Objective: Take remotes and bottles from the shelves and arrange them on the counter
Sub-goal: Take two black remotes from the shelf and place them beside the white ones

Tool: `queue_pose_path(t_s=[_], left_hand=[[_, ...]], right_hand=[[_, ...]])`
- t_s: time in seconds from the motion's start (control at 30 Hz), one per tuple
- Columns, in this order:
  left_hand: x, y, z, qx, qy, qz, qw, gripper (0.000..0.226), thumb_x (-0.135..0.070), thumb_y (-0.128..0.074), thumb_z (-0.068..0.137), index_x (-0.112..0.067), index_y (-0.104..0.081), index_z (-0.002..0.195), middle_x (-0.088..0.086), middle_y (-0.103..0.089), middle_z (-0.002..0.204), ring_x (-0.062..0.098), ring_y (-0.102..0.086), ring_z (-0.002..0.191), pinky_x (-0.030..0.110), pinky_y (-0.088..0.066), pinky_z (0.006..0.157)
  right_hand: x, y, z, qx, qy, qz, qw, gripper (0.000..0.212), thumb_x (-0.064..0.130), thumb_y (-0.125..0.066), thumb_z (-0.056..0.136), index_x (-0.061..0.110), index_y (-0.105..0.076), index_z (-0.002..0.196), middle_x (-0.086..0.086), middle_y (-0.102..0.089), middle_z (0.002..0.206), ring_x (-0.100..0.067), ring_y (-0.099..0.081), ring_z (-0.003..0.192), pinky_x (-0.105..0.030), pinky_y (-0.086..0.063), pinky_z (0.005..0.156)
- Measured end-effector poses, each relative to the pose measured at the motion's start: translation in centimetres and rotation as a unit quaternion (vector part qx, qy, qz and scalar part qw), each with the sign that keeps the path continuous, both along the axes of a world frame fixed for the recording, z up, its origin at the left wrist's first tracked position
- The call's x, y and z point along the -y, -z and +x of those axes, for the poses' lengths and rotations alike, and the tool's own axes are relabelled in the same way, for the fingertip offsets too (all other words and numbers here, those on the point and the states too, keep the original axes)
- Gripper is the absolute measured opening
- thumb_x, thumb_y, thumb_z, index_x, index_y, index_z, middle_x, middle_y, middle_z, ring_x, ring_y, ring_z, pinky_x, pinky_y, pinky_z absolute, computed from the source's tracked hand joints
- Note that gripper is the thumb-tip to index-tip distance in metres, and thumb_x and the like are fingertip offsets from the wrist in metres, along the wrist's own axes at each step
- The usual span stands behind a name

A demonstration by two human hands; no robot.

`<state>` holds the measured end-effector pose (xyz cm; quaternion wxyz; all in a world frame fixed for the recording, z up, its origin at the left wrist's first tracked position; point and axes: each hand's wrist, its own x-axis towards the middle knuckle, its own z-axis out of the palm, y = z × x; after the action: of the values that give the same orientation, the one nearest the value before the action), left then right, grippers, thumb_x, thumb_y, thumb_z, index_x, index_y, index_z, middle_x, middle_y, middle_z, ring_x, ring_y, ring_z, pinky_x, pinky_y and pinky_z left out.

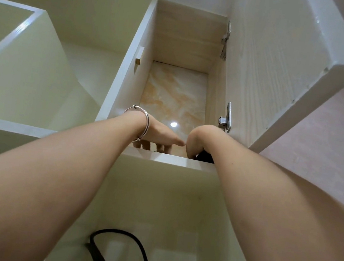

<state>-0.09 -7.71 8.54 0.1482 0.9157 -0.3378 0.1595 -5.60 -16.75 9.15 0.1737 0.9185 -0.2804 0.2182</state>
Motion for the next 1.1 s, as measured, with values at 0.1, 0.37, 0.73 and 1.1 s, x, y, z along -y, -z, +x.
queue_pose_path(t_s=[0.1, 0.37, 0.73, 1.1], left_hand=[[-0.3, -0.4, 0.0, 0.047, -0.096, 0.107, 0.988, 0.045, -0.055, -0.038, 0.088, -0.017, -0.061, 0.079, -0.001, -0.058, 0.078, 0.016, -0.051, 0.053, 0.02, -0.043, 0.06], [0.2, -0.2, 2.4, 0.116, -0.152, 0.137, 0.972, 0.026, -0.033, -0.048, 0.088, -0.014, -0.058, 0.074, 0.0, -0.055, 0.07, 0.02, -0.05, 0.061, 0.026, -0.041, 0.067], [-4.1, 1.0, -1.7, 0.312, -0.021, -0.304, 0.9, 0.042, -0.043, -0.042, 0.093, -0.005, -0.05, 0.108, 0.017, -0.055, 0.105, 0.026, -0.05, 0.067, 0.029, -0.034, 0.05], [-19.4, 11.4, -5.9, 0.204, -0.02, -0.476, 0.855, 0.018, -0.039, -0.057, 0.082, -0.021, -0.055, 0.084, 0.003, -0.059, 0.089, 0.016, -0.046, 0.061, 0.03, -0.042, 0.06]], right_hand=[[0.1, 0.2, 0.1, -0.027, 0.008, 0.009, 1.0, 0.037, 0.012, -0.04, 0.095, 0.008, -0.045, 0.059, -0.005, -0.045, 0.063, -0.017, -0.041, 0.054, -0.025, -0.036, 0.053], [0.9, -0.2, 0.9, 0.011, -0.02, 0.014, 1.0, 0.037, 0.014, -0.045, 0.094, 0.007, -0.043, 0.058, -0.006, -0.042, 0.064, -0.017, -0.041, 0.052, -0.025, -0.032, 0.047], [0.6, 1.0, 1.1, 0.433, -0.235, 0.178, 0.852, 0.054, 0.031, -0.071, 0.076, 0.006, -0.052, 0.119, -0.013, -0.058, 0.123, -0.031, -0.057, 0.114, -0.029, -0.041, 0.075], [-7.7, 8.0, -1.8, 0.375, -0.536, 0.392, 0.648, 0.034, 0.029, -0.063, 0.076, 0.011, -0.054, 0.103, 0.0, -0.052, 0.077, -0.015, -0.05, 0.066, -0.025, -0.042, 0.058]])
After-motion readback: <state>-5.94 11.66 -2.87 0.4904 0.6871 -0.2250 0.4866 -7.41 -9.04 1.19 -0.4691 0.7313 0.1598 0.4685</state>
